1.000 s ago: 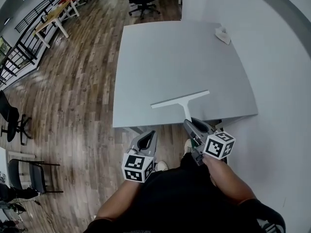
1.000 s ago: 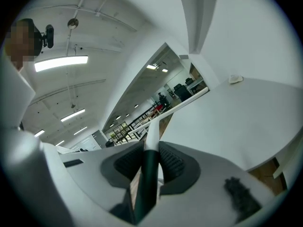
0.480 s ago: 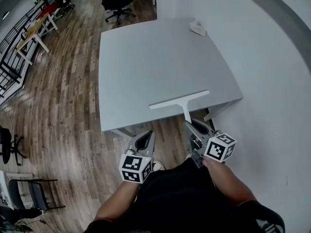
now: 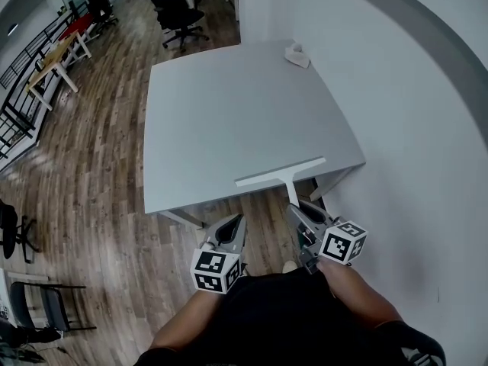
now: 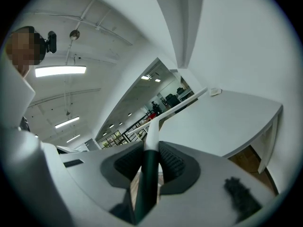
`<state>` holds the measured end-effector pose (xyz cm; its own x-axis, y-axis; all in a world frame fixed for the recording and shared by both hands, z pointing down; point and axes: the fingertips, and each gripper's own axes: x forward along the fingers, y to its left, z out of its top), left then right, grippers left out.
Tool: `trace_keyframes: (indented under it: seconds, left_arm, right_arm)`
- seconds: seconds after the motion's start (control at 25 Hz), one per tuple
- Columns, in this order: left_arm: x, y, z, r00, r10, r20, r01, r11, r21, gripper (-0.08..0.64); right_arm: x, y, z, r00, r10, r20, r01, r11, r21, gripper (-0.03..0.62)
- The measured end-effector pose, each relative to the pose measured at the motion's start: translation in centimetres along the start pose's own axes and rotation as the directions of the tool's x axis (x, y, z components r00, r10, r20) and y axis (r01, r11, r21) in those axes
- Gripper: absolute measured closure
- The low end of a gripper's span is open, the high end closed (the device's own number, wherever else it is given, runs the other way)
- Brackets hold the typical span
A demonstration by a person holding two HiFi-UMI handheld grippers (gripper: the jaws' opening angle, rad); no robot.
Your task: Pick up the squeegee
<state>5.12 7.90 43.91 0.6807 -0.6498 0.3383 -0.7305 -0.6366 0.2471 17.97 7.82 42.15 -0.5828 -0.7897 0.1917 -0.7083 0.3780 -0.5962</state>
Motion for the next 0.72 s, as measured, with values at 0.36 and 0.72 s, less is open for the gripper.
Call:
trace_keyframes:
  seconds: [0.36, 0.72]
  left_arm:
    - [2.1, -4.0, -0.3, 1.0, 0.023, -0.002, -0.023, 1.0, 0.004, 0.552]
    - [4.5, -7.1, 0.1, 1.0, 0.017, -0.011, -0.017, 1.0, 0.017, 0.554]
  right_arm:
    - [-3.2, -2.8, 1.6, 1.0, 0.028, 0.002, -0.028, 1.0, 0.002, 0.486]
    - [-5.4, -4.9, 2.5, 0.999, 0.03, -0.013, -0.03, 1.0, -0.007, 0.486]
